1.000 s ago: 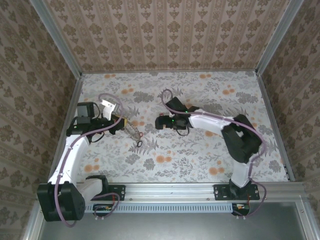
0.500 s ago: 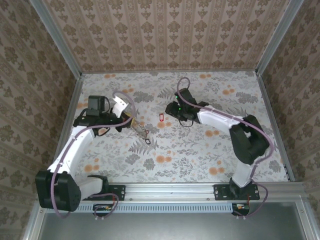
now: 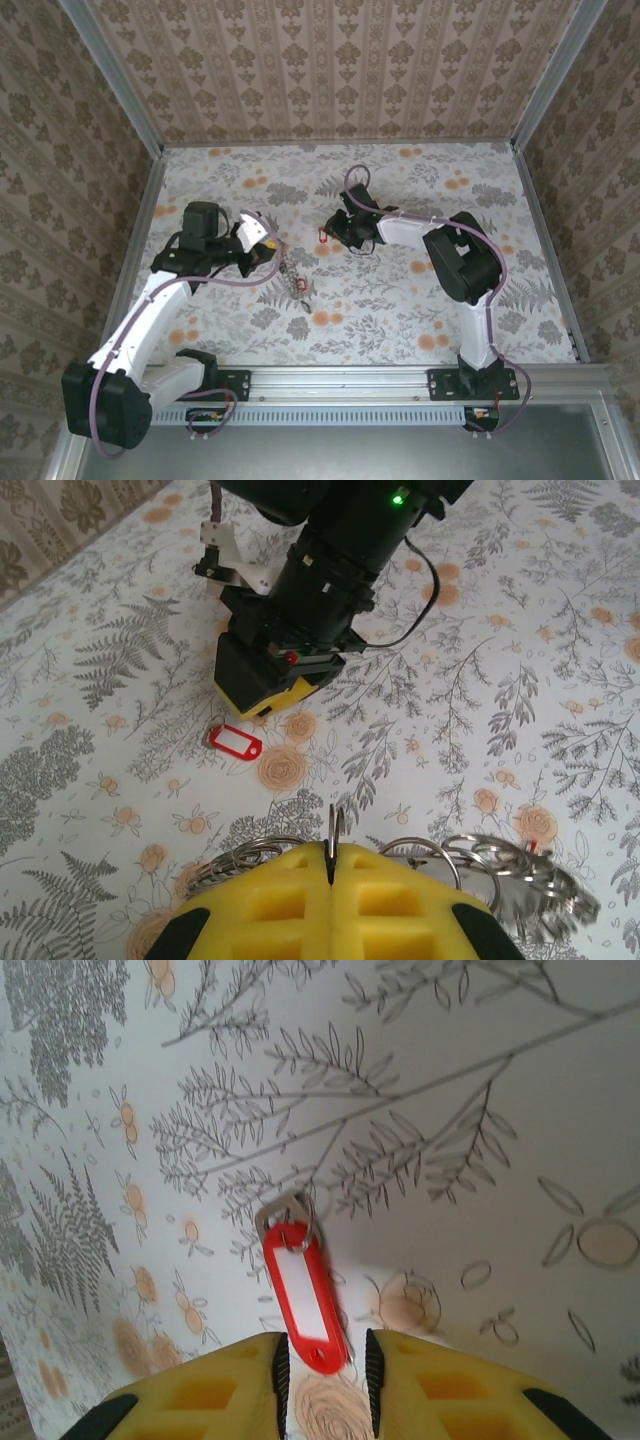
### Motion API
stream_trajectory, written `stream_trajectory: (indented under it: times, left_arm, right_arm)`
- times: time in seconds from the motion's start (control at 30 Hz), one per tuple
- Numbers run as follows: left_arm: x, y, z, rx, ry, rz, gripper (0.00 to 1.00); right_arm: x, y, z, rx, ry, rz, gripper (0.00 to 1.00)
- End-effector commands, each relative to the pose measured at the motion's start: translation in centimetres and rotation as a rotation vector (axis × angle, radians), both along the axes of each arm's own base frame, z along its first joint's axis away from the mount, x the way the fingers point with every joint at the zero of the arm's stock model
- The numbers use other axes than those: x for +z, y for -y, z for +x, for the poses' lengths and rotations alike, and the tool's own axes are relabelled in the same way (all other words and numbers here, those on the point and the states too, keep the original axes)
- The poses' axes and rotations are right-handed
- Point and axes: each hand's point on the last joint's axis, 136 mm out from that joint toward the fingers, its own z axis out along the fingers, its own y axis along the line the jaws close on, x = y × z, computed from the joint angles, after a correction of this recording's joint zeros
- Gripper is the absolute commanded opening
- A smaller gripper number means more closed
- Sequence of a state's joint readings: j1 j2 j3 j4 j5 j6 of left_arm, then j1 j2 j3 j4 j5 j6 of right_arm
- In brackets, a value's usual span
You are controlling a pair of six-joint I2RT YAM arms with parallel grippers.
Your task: Put the keys on the keyring
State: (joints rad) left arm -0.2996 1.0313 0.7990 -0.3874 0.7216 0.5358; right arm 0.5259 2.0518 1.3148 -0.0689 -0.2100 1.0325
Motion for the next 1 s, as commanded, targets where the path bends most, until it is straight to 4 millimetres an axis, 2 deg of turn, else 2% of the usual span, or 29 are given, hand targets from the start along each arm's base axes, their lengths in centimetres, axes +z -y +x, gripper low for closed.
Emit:
stream_trajectory:
  times: [0.0,0.2,0.37,0.5,0.73,0.97]
  left_arm:
    - [1.8,0.8,-0.1,-0.039,0.071,-0.065,0.00]
    - [1.7,1.3,-0.4,-0.060,0.061,-0.066,0.00]
    - [1.4,1.4,-0.5,-0.044,0.050,-0.052,0.00]
    - [0.4,1.0,0.2,0.002,0.009,-0.007,0.00]
    - [0.5,1.1,0.3,-0.005,0.007,-0.007,0.00]
    - [0.3,1.1,0.3,-0.004,0.001,-0.004,0.00]
  right_arm:
    - [0.2,-0.3,1.5,-0.024,0.006,0.018,0.29]
    - [-0.8,0.1,2.3,-0.070,-0.018,0.057,0.30]
    - [-1.0,-0.6,2.3,-0.047,-0.034,0.080,0.30]
    - [-1.0,-1.1,2.9,-0.046,-0.029,0.106,0.27]
    - [-1.4,-1.6,3.3,-0.050,-0.044,0.124,0.24]
    - [-1.5,-1.8,3.4,-0.046,-0.045,0.124,0.09]
